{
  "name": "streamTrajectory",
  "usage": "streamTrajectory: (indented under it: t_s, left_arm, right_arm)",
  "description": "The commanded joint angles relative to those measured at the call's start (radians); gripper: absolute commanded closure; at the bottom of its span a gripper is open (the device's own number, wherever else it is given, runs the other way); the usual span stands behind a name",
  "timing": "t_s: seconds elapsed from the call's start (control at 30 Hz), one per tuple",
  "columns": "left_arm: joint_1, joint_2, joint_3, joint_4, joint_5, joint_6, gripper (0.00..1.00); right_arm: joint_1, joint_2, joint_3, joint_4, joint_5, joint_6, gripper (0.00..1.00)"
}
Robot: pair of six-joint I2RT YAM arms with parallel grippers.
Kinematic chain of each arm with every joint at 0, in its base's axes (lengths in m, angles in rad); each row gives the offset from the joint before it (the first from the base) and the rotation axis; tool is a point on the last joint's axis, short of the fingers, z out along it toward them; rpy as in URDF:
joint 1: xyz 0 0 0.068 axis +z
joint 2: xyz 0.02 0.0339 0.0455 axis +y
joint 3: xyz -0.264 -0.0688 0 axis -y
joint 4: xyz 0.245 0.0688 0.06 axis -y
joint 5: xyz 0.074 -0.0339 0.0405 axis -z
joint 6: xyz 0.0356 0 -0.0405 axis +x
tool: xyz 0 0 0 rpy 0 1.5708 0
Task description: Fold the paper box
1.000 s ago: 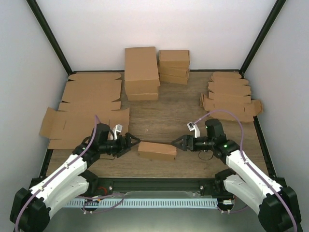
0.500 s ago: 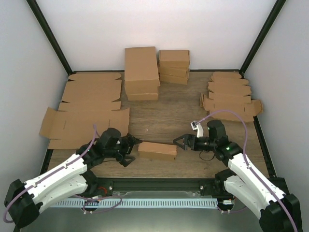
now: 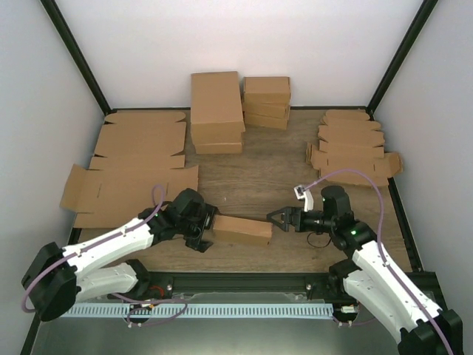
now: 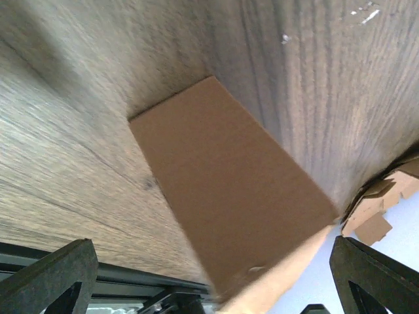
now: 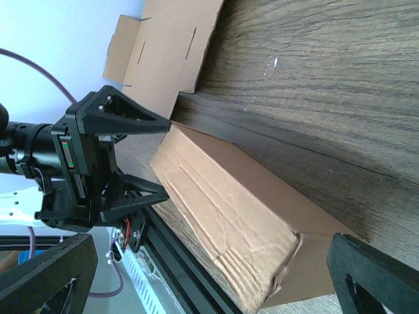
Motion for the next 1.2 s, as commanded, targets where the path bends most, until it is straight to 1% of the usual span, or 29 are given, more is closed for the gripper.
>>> streamTrajectory:
  t_s: [0.0,0.3,0.43,0.6,0.8,0.83,1.03,1.1,1.17]
  left_arm:
    - [-0.004,0.058,0.064,0.007,-0.025,-0.024,0.0]
    - [-0.004,0.13,0.107,-0.005,-0.033,-0.036,0.0]
    - [-0.004,0.154,0.114,-0.017,-0.034,-0.064,0.06]
    - [-0.004,0.167,0.129,-0.022,-0.039,-0.067,0.2]
    - [-0.004,0.144,0.121,-0.026,-0.032,-0.064,0.45]
    - [-0.004,0.134,0.121,-0.028,-0.032,-0.063,0.48]
    - [-0.003,0.029,0.109,-0.039,-0.058,-0.044,0.53]
    - [-0.004,-0.029,0.092,-0.024,-0.083,-0.04,0.54]
    - [-0.004,-0.1,0.042,0.025,-0.107,-0.055,0.53]
  right_arm:
    - [-0.001,-0.03,0.019,-0.018,-0.025,-0.001,0.0]
    - [0.0,-0.043,0.015,-0.033,-0.036,-0.011,0.0]
    - [0.0,-0.039,0.007,-0.025,-0.036,-0.009,0.0]
    - [-0.001,-0.035,0.002,-0.026,-0.039,-0.01,0.0]
    - [-0.001,-0.035,0.019,-0.039,-0.033,-0.009,0.0]
    - [-0.001,-0.035,0.026,-0.043,-0.033,-0.009,0.0]
    - [-0.001,-0.039,0.095,-0.093,-0.023,0.026,0.0]
    - [-0.001,-0.041,0.124,-0.115,-0.001,0.072,0.0]
    - [-0.001,-0.043,0.156,-0.138,0.022,0.152,0.0]
